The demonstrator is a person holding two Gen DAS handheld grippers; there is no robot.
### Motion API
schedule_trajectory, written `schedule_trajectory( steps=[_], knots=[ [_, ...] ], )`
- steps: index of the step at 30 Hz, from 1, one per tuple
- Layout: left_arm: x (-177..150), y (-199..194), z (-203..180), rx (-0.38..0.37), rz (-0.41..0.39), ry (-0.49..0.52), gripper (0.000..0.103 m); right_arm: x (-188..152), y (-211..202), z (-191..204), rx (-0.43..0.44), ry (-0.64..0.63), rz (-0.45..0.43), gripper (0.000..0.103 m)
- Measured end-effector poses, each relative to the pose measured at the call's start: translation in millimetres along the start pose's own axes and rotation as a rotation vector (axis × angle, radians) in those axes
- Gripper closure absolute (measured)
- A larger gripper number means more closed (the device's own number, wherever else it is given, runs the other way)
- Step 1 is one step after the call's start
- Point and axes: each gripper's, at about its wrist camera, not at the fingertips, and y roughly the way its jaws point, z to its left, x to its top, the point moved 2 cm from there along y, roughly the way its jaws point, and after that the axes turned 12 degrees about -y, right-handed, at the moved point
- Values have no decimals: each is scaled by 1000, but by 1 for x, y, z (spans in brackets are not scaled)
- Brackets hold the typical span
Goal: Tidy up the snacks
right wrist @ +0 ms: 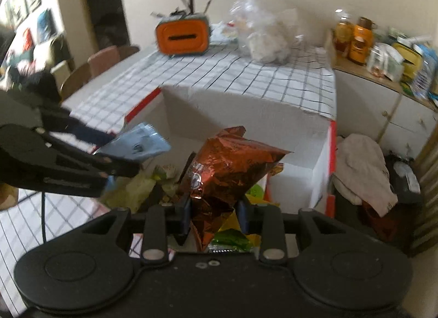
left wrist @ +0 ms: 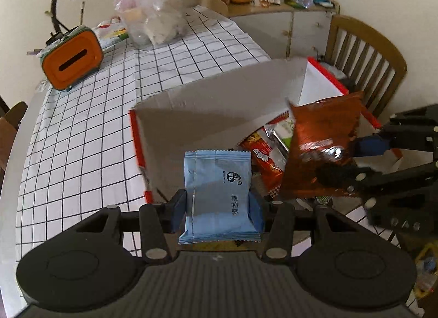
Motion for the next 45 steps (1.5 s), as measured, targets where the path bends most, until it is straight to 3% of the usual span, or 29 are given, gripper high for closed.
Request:
schedule_trajectory(
  steps=[8,19,22,24,27,33,35,45],
  knots=[
    [-3,22,-14,45,52,45,56,3,23,8,24,-44,68,72],
    [-6,31,-9,54,102,9,55,-1,18,1,39,44,50,71],
    [-7,26,-6,48,100,-9,50,-3,11,-4,33,98,24,69],
    [-7,20,-3,38,90,-32,40,-5,4,-6,35,134,0,68],
    [-8,9,1,27,67,-49,39,-8,-8,-9,36,177,-36,66],
    [-8,-17,6,1,12,-92,28,-11,-33,-9,19,231,-99,54],
    [-7,-27,7,-13,-8,-106,27,-11,-41,-8,15,244,-121,44],
    [-10,-72,15,-30,-108,-151,21,-5,-78,1,-8,258,-211,16]
  ],
)
